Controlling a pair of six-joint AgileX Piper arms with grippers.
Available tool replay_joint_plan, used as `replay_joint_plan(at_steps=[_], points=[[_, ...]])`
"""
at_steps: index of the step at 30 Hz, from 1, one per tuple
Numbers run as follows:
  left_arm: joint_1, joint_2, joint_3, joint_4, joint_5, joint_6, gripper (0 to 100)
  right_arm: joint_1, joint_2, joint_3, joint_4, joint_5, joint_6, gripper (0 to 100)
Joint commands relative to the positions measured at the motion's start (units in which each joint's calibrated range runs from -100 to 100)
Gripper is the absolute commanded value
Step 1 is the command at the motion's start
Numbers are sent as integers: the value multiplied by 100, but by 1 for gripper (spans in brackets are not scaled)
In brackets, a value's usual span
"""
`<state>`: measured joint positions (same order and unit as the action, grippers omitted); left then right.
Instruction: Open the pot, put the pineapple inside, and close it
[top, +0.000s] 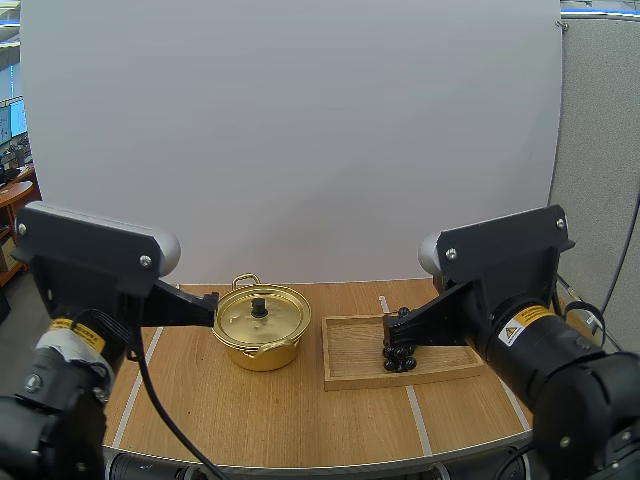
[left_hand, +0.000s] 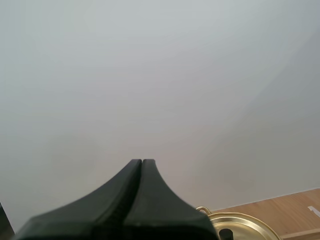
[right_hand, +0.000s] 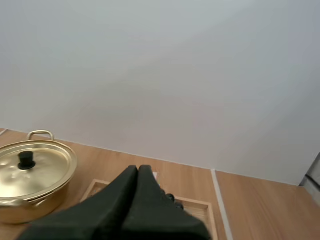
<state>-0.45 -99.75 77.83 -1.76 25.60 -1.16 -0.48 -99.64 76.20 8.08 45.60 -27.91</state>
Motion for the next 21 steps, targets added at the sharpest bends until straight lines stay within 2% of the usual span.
replay_joint_plan(at_steps=[1, 7, 10, 18, 21], points=[[9, -25, 789, 35, -1207, -56, 0, -16, -36, 520, -194, -1042, -39, 0], [9, -25, 1974, 35, -2560, -56, 0, -16, -36, 1400, -177, -2184, -39, 0], [9, -25, 2217, 35, -2906, -56, 0, -16, -36, 1782, -95, -2743, -39, 0], [1, -25, 2217, 35, -2017, -591, 0, -16, -36, 2380, 67, -3173, 22, 0], [1, -25, 2217, 35, -1298, -702, 0, -16, -36, 2380, 160, -2668, 37, 0]])
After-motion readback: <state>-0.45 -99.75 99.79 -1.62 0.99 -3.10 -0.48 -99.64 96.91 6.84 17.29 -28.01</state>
